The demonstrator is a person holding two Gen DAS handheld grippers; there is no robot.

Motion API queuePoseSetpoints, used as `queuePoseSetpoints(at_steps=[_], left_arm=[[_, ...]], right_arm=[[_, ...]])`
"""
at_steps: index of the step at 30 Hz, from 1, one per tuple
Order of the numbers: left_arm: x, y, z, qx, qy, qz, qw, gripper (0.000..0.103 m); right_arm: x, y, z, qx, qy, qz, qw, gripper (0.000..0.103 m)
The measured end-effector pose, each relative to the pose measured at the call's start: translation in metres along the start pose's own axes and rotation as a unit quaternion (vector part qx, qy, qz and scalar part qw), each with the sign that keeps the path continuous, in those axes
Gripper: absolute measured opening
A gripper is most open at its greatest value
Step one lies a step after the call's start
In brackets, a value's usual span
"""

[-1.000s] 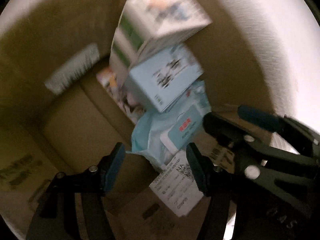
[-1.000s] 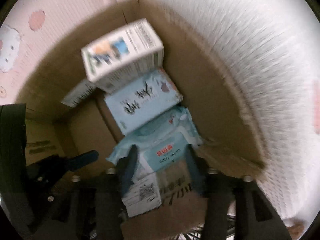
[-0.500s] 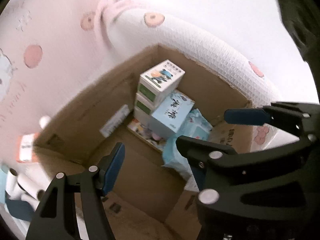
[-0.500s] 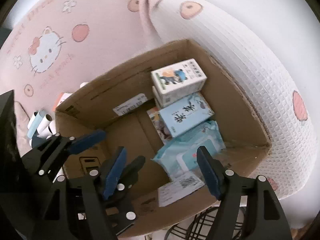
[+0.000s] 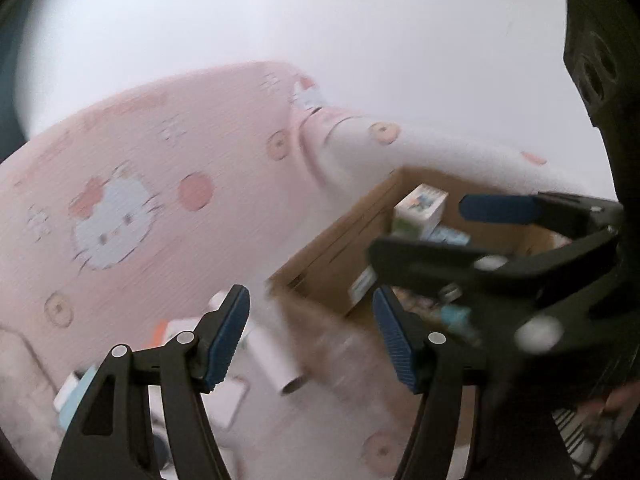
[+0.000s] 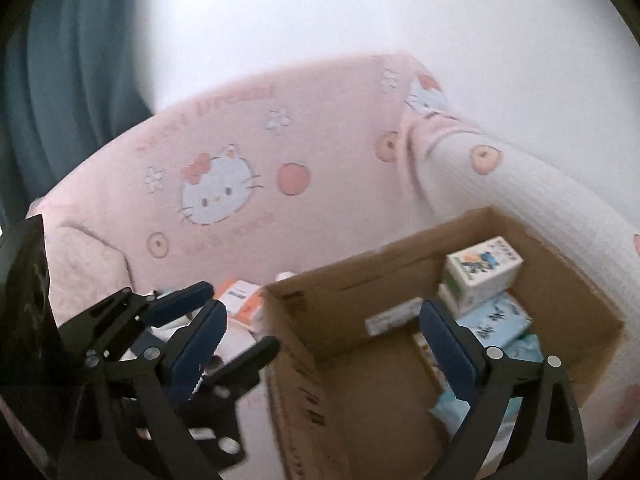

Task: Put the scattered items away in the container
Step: 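Move the left tool toward the orange-and-white tissue pack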

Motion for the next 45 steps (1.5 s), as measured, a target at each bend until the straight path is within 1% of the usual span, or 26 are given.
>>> queuePoseSetpoints(at_steps=[2,4,5,7,8,9,10,11,12,14,16,18,20,22,26,29,30,32,34,36,38,40,42,43,44,45], left_arm=[[0.018,-0.019,-0.005,0.011,0.018,-0.013,0.9997,0.068],[0.030,-0.035,-0.008,0.027,0.033,-0.028,0.9987,0.068],[0.037,-0.035,-0.003,0.036,0.039,-0.029,0.9981,0.068],[0.040,-0.048,0.003,0.060,0.059,-0.023,0.9962,0.068],[0.041,-0.057,0.004,0.071,0.072,-0.020,0.9947,0.068],[0.047,-0.066,0.002,0.080,0.081,-0.019,0.9934,0.068],[0.051,-0.077,0.001,0.093,0.083,-0.021,0.9919,0.068],[0.047,-0.081,0.007,0.104,0.079,-0.024,0.9911,0.068],[0.053,-0.089,0.007,0.117,0.076,-0.030,0.9897,0.068],[0.063,-0.104,0.009,0.142,0.071,-0.050,0.9862,0.068],[0.072,-0.115,0.014,0.161,0.068,-0.067,0.9823,0.068],[0.084,-0.126,0.015,0.178,0.064,-0.085,0.9783,0.068],[0.093,-0.135,0.016,0.192,0.061,-0.101,0.9743,0.068],[0.103,-0.144,0.017,0.205,0.057,-0.116,0.9702,0.068],[0.116,-0.157,0.016,0.213,0.042,-0.160,0.9629,0.068],[0.128,-0.163,0.015,0.221,0.045,-0.174,0.9586,0.068],[0.132,-0.164,0.015,0.222,0.048,-0.172,0.9585,0.068],[0.139,-0.166,0.014,0.221,0.051,-0.169,0.9591,0.068],[0.149,-0.168,0.014,0.223,0.056,-0.169,0.9586,0.068],[0.162,-0.169,0.018,0.225,0.054,-0.176,0.9567,0.068],[0.174,-0.168,0.024,0.227,0.038,-0.191,0.9542,0.068],[0.184,-0.166,0.033,0.229,0.013,-0.202,0.9522,0.068],[0.194,-0.166,0.047,0.250,-0.007,-0.208,0.9456,0.068],[0.199,-0.166,0.052,0.255,-0.012,-0.212,0.9432,0.068],[0.204,-0.167,0.057,0.257,-0.016,-0.220,0.9408,0.068],[0.209,-0.166,0.061,0.256,-0.019,-0.230,0.9389,0.068]], right_arm=[[0.008,-0.004,0.002,0.003,0.009,-0.001,1.000,0.097],[0.012,-0.011,0.011,0.014,0.026,0.013,0.999,0.097],[0.014,-0.011,0.018,0.018,0.033,0.021,0.999,0.097],[0.025,-0.016,0.025,0.030,0.048,0.031,0.998,0.097],[0.025,-0.014,0.030,0.031,0.048,0.030,0.998,0.097],[0.035,-0.018,0.035,0.034,0.048,0.025,0.998,0.097],[0.040,-0.019,0.038,0.036,0.047,0.018,0.998,0.097],[0.047,-0.021,0.041,0.036,0.045,0.010,0.998,0.097],[0.053,-0.023,0.045,0.032,0.047,0.003,0.998,0.097],[0.063,-0.030,0.052,0.036,0.062,0.004,0.997,0.097],[0.072,-0.036,0.060,0.047,0.080,0.010,0.996,0.098],[0.079,-0.043,0.071,0.061,0.077,0.000,0.995,0.099],[0.092,-0.049,0.073,0.043,0.050,-0.042,0.997,0.101],[0.106,-0.057,0.078,0.052,0.048,-0.077,0.994,0.101],[0.127,-0.074,0.086,0.070,0.043,-0.129,0.988,0.101],[0.144,-0.090,0.098,0.077,0.023,-0.190,0.978,0.101],[0.147,-0.094,0.101,0.079,0.013,-0.201,0.976,0.101],[0.156,-0.106,0.114,0.087,-0.011,-0.235,0.968,0.101],[0.163,-0.118,0.129,0.086,-0.050,-0.284,0.954,0.101],[0.169,-0.129,0.143,0.076,-0.088,-0.334,0.936,0.101],[0.175,-0.138,0.160,0.069,-0.114,-0.386,0.913,0.101],[0.176,-0.143,0.175,0.068,-0.130,-0.414,0.899,0.101],[0.175,-0.147,0.193,0.073,-0.143,-0.429,0.889,0.101],[0.172,-0.149,0.205,0.081,-0.158,-0.433,0.884,0.101],[0.169,-0.150,0.215,0.091,-0.171,-0.432,0.881,0.101],[0.164,-0.152,0.228,0.113,-0.182,-0.425,0.880,0.100]])
Point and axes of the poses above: each gripper's, at about its wrist camera, not at the fingertips, and z roughly the way its jaws point, x to its left, y to its top, the point moved 3 cm from there along z, roughly the way its jaws point, and after that the axes turned 8 degrees about z, right-handed, at the moved point
